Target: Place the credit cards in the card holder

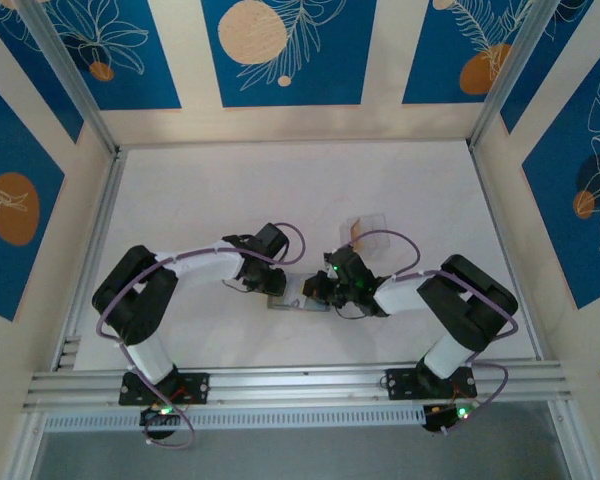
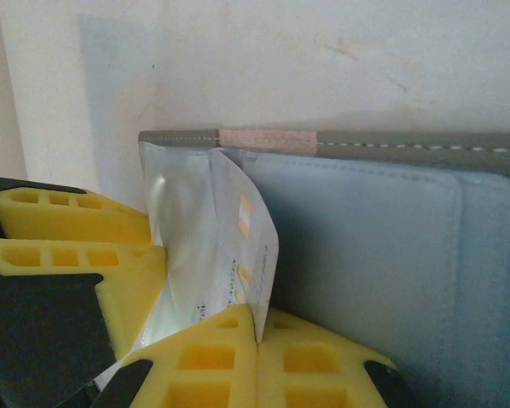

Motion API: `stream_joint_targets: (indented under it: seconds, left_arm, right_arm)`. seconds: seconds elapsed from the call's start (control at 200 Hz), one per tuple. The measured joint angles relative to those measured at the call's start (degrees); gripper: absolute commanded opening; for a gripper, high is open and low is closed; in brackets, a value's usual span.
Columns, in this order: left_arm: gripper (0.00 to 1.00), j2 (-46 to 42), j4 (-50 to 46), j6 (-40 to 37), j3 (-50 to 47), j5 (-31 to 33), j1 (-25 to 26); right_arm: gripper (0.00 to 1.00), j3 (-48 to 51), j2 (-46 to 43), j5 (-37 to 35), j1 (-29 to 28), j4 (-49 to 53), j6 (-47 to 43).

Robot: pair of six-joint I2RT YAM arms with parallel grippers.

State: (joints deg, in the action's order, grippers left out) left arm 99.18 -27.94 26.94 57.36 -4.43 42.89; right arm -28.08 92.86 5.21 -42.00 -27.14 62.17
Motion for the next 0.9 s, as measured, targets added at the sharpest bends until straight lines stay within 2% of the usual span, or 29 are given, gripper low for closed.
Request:
stream_joint_targets:
  seconds: [0.27, 0.9]
  left_arm:
    - [0.32, 0.0, 0.1, 0.0, -0.1, 0.0, 0.0]
    - [0.32, 0.0, 0.7, 0.1, -0.4, -0.4, 0.0]
  right_arm:
    - [0.00, -1.2, 1.8, 1.7, 0.2, -1.0, -0.1]
    - [0.00, -1.5, -2.1, 2.3, 0.4, 7.0, -3.8]
